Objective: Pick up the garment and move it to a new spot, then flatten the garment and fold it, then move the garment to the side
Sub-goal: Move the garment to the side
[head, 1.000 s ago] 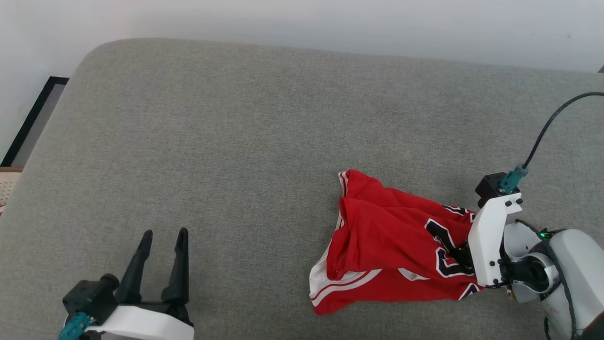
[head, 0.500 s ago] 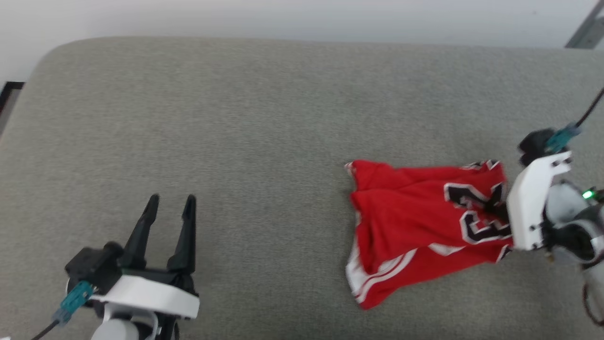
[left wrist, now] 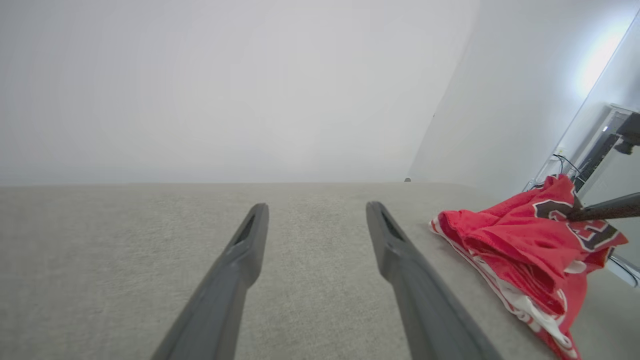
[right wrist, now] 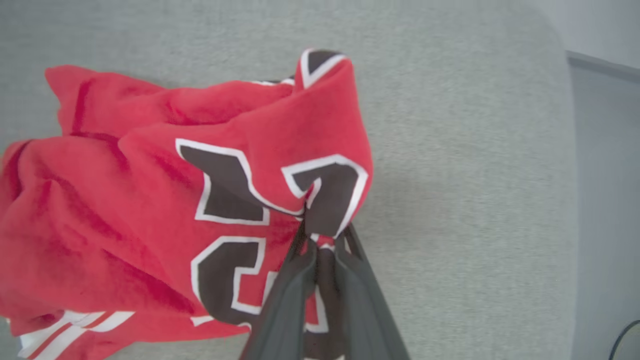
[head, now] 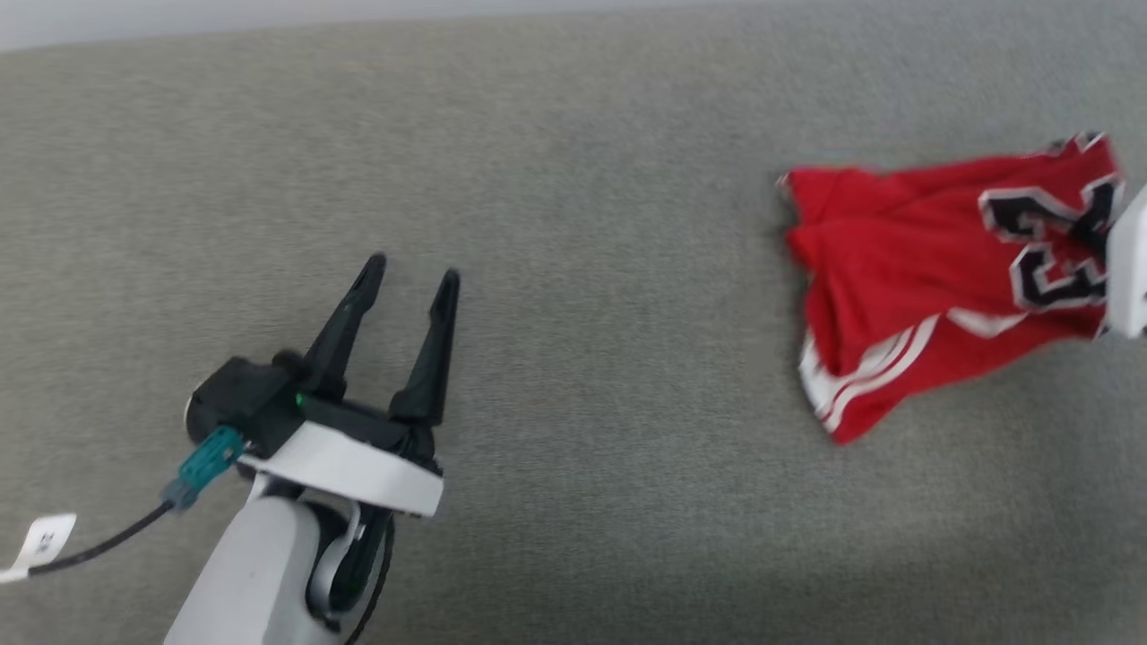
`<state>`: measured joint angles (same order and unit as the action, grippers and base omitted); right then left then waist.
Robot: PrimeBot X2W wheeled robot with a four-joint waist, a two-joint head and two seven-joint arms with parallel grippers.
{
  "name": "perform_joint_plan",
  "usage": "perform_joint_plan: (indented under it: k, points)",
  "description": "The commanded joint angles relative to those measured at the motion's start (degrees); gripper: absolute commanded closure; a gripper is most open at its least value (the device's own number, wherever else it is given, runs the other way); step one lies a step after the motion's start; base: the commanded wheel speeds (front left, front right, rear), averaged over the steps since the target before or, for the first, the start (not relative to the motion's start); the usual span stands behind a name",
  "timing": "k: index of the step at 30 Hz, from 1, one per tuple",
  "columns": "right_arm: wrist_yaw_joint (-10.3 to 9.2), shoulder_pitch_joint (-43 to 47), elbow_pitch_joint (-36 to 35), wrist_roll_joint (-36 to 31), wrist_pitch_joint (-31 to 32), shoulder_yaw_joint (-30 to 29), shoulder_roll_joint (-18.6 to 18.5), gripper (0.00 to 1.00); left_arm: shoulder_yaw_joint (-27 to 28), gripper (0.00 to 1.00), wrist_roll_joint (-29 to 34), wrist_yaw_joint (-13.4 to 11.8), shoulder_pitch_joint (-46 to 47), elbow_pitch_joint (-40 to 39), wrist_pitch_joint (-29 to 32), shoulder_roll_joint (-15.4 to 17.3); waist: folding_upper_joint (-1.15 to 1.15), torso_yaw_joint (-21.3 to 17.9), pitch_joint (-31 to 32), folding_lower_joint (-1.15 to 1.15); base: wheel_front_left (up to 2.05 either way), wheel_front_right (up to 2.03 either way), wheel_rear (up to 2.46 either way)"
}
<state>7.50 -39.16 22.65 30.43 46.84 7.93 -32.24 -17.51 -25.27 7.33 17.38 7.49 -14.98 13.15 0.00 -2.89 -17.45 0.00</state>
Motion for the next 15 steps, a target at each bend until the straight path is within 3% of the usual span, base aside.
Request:
perform_joint_plan:
  k: [1,15]
  points:
    - [-0.02,-1.4,0.6,-0.6,-1.4,-0.4,-0.5,1.00,-0.6,0.00,-0.4,0.2,1.5,0.0,-0.3,0.4,0.00,-2.0,-2.0,0.00,0.00,0.00,0.00]
    - [-0.02,-12.7,14.6,-9.8,-17.5,-1.5,-3.9,1.00,-10.4,0.00,-0.8,0.2,11.9,1.7,-0.3,1.3,0.00,-7.1,-8.5,0.00,0.00,0.00,0.00]
